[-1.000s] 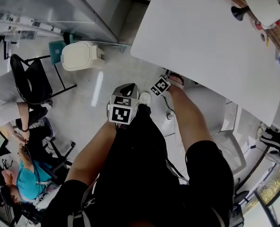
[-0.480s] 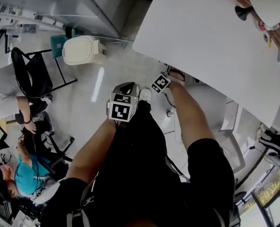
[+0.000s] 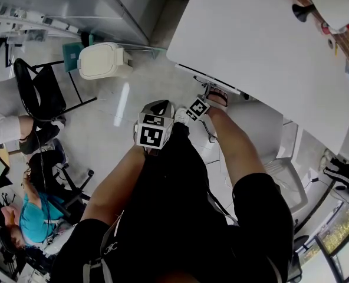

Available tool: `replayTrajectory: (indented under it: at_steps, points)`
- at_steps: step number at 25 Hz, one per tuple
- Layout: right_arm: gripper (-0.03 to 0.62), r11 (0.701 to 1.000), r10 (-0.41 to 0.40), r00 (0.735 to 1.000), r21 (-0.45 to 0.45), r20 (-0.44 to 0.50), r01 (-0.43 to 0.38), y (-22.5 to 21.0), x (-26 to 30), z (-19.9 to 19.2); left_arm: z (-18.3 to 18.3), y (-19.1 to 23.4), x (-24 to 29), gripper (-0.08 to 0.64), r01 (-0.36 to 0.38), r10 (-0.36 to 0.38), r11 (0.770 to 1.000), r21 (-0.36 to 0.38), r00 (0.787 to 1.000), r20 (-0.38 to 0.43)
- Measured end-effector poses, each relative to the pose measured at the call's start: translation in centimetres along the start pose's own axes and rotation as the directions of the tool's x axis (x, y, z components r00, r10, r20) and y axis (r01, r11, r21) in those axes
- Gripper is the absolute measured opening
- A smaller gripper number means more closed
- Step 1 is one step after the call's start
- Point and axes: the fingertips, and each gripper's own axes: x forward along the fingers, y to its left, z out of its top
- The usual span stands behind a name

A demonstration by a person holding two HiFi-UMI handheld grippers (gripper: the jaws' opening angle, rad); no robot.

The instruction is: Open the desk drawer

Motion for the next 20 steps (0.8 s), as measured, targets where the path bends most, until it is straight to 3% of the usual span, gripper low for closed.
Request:
replayTrajectory:
  at_steps: [15,20]
  points:
    - [0.015,0.996,0.003,1.0,0.091,-0.018,-0.002,2.4,-1.6,0.1,-1.5,0.4,-0.5,-0.003,0.011,-0.011,1.0,0.002,1.0,-0.019]
    - [0.028,0.968,0.045,0.999,0.246,0.009,-0.046,2.6,-2.1,0.0,-0.8,0.7,-0.5,-0.003,-0.001,0.001,1.0,0.011,1.0,-0.001]
